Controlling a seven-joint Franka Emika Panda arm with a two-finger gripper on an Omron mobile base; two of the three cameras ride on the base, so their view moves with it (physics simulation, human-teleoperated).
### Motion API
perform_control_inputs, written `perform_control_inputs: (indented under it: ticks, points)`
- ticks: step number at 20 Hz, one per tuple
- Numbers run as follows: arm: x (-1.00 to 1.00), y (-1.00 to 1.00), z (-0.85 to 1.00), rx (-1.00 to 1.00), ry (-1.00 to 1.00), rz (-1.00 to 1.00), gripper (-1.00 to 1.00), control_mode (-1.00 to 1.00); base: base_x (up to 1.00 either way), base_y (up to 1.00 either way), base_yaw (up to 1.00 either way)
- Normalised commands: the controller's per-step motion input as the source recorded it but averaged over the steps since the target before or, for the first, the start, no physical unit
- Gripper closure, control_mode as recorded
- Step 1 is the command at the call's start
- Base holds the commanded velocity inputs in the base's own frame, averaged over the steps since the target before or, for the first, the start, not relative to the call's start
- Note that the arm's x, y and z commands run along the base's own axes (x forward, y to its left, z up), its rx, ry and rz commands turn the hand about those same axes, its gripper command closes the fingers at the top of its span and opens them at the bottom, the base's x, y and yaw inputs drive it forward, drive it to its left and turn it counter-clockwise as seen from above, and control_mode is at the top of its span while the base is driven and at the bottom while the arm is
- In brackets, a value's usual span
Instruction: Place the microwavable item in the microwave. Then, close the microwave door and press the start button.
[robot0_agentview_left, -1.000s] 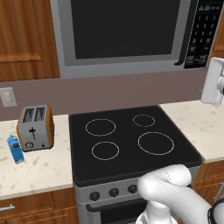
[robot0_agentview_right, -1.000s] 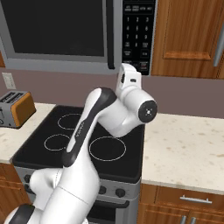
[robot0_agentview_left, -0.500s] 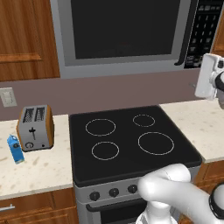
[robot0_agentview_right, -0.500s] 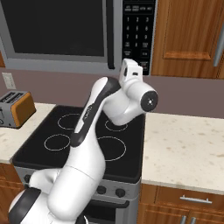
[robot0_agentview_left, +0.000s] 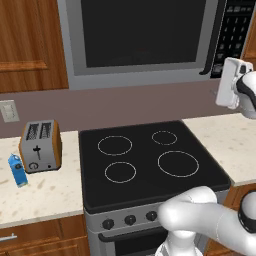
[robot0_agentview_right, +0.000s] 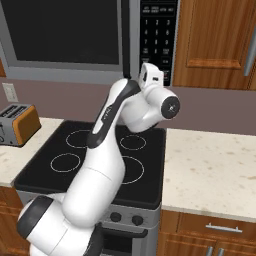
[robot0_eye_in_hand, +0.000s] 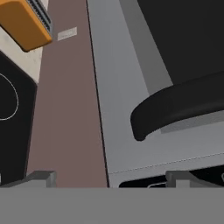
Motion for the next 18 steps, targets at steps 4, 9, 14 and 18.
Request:
perform_control_inputs:
  ticks: [4,9,14,18]
  points:
    - [0.33,-0.13,0.0,0.0,0.0,0.0,-1.0,-1.0,0.0,0.0,0.0]
    - [0.25,-0.17,0.0,0.0,0.0,0.0,-1.0,-1.0,0.0,0.0,0.0]
    - [0.26,-0.06,-0.04,0.0,0.0,0.0,-1.0,-1.0,0.0,0.0,0.0]
    - [0.26,-0.01,-0.09,0.0,0.0,0.0,-1.0,-1.0,0.0,0.0,0.0]
